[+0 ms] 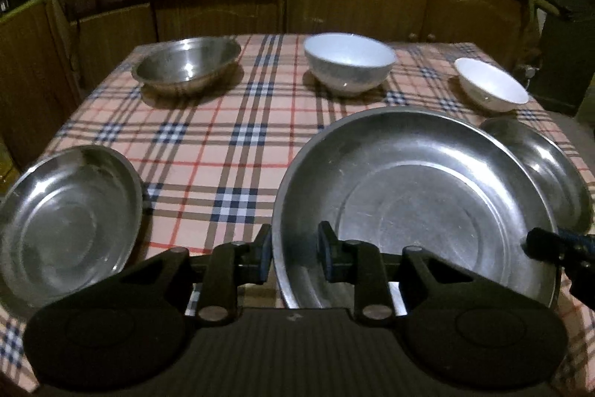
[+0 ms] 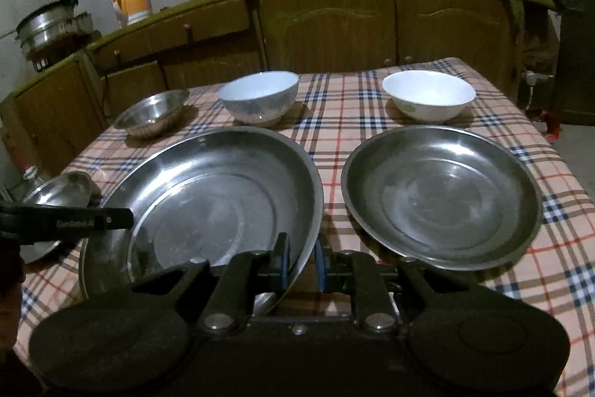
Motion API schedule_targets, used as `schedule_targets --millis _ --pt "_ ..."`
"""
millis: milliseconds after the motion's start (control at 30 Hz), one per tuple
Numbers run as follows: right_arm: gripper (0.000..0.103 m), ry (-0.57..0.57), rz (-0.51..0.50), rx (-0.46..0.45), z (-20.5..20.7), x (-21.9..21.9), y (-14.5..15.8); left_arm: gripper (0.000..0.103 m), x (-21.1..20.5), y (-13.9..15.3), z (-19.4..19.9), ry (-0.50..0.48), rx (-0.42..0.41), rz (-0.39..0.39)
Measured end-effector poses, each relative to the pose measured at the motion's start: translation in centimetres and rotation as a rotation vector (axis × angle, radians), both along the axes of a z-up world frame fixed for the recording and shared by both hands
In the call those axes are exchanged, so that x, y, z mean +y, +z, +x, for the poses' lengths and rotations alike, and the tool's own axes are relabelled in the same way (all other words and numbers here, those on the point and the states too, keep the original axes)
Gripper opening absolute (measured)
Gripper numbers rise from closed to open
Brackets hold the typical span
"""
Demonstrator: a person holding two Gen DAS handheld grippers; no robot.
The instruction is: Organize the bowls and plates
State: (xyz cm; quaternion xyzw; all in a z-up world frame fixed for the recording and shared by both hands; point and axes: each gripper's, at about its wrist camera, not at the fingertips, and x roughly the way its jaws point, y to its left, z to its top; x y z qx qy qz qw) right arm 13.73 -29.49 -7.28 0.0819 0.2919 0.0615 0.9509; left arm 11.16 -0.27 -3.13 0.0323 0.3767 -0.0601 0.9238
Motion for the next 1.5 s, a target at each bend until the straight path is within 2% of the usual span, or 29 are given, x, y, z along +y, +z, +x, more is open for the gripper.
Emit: schedule_targets --millis 300,667,1233,1500 --pt "0.019 -0.009 0.01 -0.06 -3.6 -0.3 1.5 0.026 -0.3 2.1 -3.2 0.006 -0.064 0.003" --pt "0.019 -0.027 0.016 -0.092 -5.7 -0.8 1.8 0.026 -0.4 2.3 -4.8 0.003 -0.088 -0.004" --pt "0.019 -0.049 0.049 -0.075 -5.3 -1.6 0.4 0.026 -1.1 0.6 -4.9 0.003 -0.07 0.01" --pt "0.019 -0.029 0.041 -0.065 -3.8 -0.9 -0.5 0.026 -0.7 -0.1 -4.2 0.031 -0.056 0.027"
